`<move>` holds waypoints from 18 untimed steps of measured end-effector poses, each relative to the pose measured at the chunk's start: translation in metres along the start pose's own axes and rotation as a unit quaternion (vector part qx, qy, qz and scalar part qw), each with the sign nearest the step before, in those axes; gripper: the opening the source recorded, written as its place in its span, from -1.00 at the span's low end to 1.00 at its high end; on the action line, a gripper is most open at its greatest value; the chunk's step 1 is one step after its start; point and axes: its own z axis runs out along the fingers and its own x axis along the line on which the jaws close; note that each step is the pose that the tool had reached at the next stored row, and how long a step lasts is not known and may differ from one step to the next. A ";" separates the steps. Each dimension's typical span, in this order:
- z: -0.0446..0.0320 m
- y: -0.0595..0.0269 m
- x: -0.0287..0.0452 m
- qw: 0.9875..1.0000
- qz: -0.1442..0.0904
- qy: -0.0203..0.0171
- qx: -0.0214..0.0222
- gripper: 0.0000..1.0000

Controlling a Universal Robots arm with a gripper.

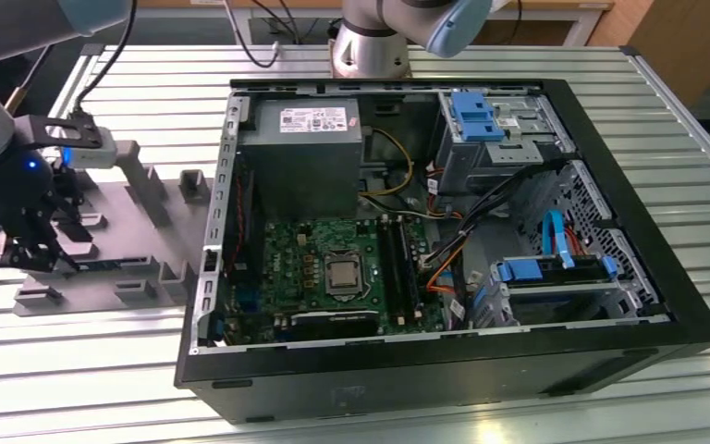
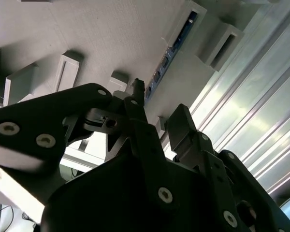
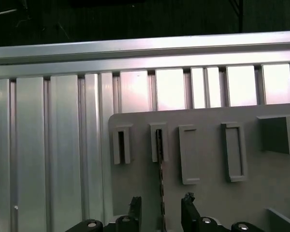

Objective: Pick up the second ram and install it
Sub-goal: 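Pick up the second ram and move it above second insertion slot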

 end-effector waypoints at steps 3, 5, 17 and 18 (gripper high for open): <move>0.0039 -0.0001 0.0000 1.000 0.000 0.000 0.000 -0.16; 0.0060 0.0000 0.0001 1.000 0.000 0.000 0.000 -0.16; 0.0146 0.0002 0.0002 1.000 0.000 0.000 0.000 -0.16; 0.0146 0.0002 0.0002 1.000 0.000 0.000 0.000 -0.16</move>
